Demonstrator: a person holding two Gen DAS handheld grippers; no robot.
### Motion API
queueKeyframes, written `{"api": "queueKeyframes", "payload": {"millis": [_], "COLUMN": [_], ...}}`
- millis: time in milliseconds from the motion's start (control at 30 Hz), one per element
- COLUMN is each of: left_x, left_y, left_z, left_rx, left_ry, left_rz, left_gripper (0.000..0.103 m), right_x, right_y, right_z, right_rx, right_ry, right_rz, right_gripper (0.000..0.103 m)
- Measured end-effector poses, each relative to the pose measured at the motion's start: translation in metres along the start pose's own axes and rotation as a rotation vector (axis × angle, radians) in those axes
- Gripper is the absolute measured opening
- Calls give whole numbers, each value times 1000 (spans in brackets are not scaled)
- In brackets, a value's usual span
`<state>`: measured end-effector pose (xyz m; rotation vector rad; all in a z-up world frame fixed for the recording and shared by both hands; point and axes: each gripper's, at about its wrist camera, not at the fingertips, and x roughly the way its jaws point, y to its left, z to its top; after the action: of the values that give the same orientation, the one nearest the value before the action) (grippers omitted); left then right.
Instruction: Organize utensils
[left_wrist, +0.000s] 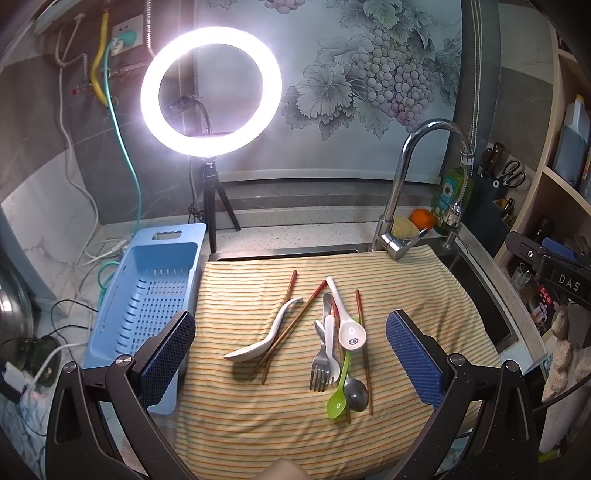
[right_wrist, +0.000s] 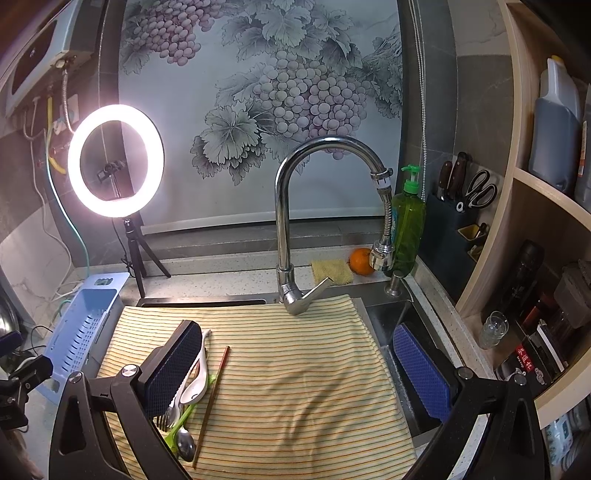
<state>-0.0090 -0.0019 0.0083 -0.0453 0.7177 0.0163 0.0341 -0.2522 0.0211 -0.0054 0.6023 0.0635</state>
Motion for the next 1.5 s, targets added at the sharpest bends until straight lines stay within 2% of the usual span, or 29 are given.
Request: {"api": "queueKeyframes", "payload": {"millis": [1500], "left_x": [17], "left_y": [-4], "left_z": [-3], "left_rx": [0], "left_ry": [38], "left_rz": [-9], "left_gripper": [103], "right_x": [25], "right_y": [3], "right_z": [-6], "right_rx": [2], "right_ry": [43], "right_rz": [6], "right_gripper": [103]}}
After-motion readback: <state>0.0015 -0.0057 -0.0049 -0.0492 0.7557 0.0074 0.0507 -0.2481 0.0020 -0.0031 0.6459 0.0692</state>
